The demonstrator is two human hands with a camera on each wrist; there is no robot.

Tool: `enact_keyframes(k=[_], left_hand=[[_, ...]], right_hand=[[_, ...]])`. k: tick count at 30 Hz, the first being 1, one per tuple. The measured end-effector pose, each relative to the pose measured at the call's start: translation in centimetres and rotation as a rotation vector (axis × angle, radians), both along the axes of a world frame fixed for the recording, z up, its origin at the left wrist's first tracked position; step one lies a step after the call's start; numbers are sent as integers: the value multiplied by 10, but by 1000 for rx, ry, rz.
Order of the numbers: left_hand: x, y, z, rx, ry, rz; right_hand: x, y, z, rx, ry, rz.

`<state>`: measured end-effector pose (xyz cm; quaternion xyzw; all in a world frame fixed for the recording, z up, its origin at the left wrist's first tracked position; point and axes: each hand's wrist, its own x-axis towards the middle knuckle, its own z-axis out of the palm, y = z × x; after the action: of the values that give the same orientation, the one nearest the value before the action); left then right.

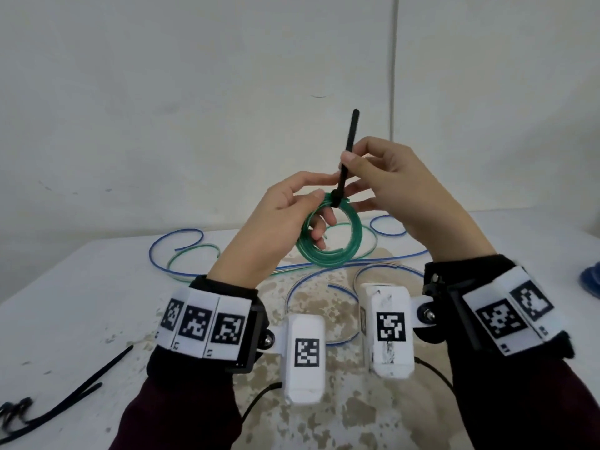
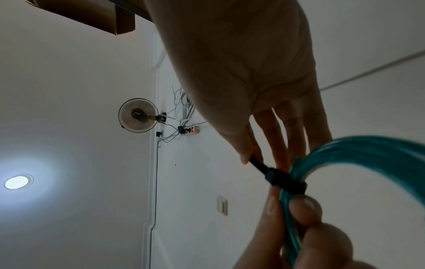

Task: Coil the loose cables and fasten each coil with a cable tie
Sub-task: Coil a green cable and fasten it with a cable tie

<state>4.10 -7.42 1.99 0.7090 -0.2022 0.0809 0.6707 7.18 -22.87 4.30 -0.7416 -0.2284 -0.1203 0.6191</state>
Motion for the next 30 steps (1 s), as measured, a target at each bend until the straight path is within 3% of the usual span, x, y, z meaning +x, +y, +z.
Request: enact_keyframes(k=[5,8,12,16,21,30], left_hand=[[1,0,0,-145,-11,92],[1,1,-2,-163,32,-23],[4,-11,-8,-47,164,-185],[15,-56,-16,-22,199,-175],[34,-133,-32,-188,333,-156],[64,-252,-103,-383,663,-140]], right_hand=[[-1,-10,-3,-167,140,136],[-4,-23,-4,-149,134,153],[-11,-50,-6,-117,146,98],[-15,-89,-16,-108,153,-22],[-23,-164,-27,44,201,-181],[-32,-307,-76,260,354,-581]])
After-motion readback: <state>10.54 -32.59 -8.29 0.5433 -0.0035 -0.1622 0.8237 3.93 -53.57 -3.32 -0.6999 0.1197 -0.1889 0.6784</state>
